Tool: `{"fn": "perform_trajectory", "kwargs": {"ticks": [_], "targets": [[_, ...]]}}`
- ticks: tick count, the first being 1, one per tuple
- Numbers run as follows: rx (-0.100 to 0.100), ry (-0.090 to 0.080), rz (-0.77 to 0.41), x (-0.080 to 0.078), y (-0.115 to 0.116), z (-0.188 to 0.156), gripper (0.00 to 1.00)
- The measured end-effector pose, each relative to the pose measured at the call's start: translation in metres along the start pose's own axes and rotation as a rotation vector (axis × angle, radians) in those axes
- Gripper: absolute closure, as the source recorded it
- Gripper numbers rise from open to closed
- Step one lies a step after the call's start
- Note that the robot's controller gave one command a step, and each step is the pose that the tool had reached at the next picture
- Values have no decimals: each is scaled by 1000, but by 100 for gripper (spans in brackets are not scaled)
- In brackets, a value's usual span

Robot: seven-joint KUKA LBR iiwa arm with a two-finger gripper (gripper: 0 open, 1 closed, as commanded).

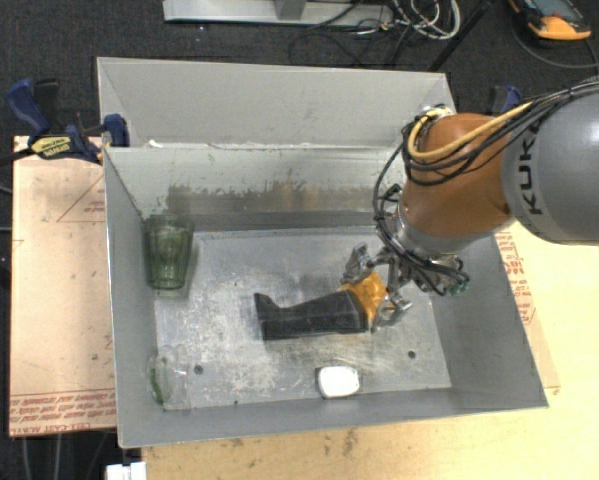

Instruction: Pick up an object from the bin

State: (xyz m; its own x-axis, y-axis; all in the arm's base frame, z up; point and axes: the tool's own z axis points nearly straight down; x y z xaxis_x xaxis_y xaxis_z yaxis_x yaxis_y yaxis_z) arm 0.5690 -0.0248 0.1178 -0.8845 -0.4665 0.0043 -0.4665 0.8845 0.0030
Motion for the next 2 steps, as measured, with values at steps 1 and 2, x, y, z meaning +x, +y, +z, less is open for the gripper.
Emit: {"fn": "perform_trajectory", "kwargs": {"ticks": [1,2], "targets": [[6,-12,-16,-5,-6,-35,100],[4,-9,-85,-27,0,-159,100]]}}
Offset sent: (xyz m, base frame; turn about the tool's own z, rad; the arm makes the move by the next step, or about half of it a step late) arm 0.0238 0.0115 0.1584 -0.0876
